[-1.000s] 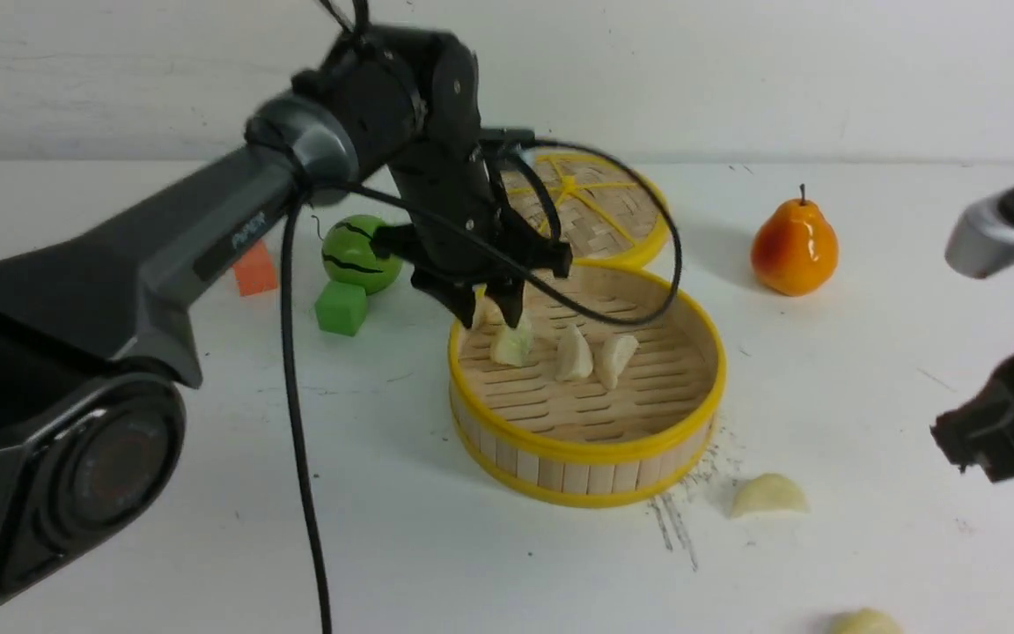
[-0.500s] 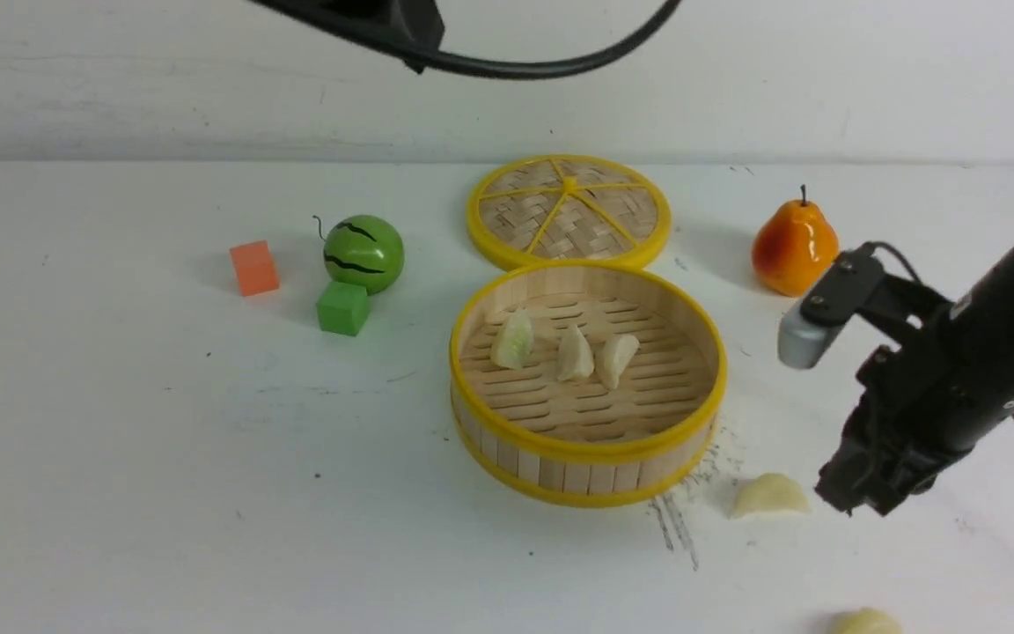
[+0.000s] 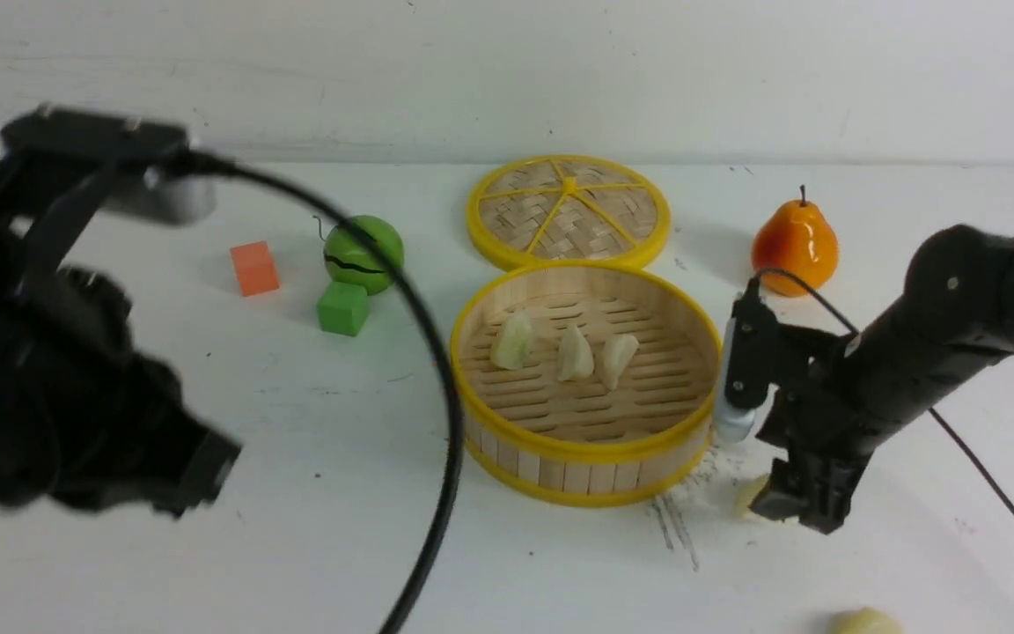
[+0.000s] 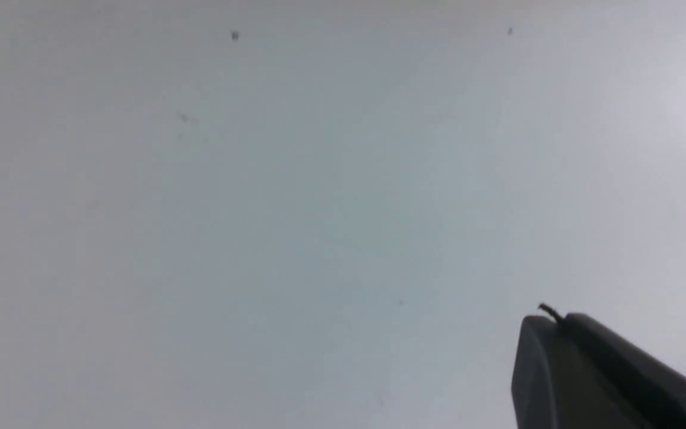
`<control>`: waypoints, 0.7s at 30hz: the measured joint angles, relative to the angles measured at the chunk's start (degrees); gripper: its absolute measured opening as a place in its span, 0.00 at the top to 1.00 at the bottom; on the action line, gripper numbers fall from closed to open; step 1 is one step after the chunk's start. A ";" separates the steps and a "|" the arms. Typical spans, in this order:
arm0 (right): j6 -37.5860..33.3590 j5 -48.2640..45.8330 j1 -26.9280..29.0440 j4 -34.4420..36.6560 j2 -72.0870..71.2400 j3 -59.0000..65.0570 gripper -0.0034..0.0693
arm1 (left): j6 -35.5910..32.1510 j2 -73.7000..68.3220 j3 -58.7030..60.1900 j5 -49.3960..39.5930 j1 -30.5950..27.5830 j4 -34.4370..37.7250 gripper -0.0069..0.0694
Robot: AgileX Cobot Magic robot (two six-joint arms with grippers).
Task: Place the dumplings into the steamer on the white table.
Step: 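Reach for and grasp a dumpling lying on the table beside the steamer, then place the dumpling in the bamboo steamer basket with the right gripper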
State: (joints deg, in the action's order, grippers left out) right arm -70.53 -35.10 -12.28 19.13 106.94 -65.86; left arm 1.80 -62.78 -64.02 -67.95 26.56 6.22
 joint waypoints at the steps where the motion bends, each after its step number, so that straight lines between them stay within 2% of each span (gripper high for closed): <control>1: -0.09 -0.08 0.00 -0.48 1.14 0.00 0.25 | 0.00 1.68 2.34 0.02 0.00 -0.08 0.93; 3: -0.03 0.00 0.00 -0.61 1.70 -0.62 0.33 | 0.00 4.36 6.25 0.07 0.00 -0.56 0.93; 6: 0.09 -1.20 -0.18 -1.63 1.70 -0.76 0.57 | 0.00 8.16 9.99 0.25 0.00 -1.49 0.93; 7: 0.18 -1.65 -0.30 -2.05 1.65 -1.06 0.63 | 0.00 8.92 10.60 0.25 0.00 -1.84 0.93; 13: 7.22 -9.78 -1.40 -3.79 -1.13 -6.41 0.62 | 0.00 12.32 10.96 1.19 0.00 -2.63 0.93; 15: 16.84 -14.26 -4.13 -2.91 -3.38 -12.63 0.62 | 0.00 13.24 10.96 2.44 0.00 -2.67 0.93; 18: 27.30 -17.55 -8.89 -1.94 -3.93 -20.47 0.62 | 0.00 13.54 10.96 4.19 0.00 -2.67 0.93; 19: 27.99 -17.69 -9.27 -1.94 -3.93 -20.47 0.62 | 0.00 13.54 10.96 4.27 0.00 -2.67 0.93; 20: 33.74 -18.06 -12.83 -2.55 -3.26 -24.81 0.62 | 0.00 13.54 10.96 4.92 0.00 -2.48 0.93; 21: 36.02 -17.99 -14.32 -3.34 -2.63 -25.94 0.62 | 0.00 13.49 10.96 5.08 0.00 -2.45 0.93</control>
State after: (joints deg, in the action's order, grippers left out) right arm -34.51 -53.09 -26.61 15.78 104.31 -91.80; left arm 1.80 -49.29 -53.06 -62.87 26.56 3.77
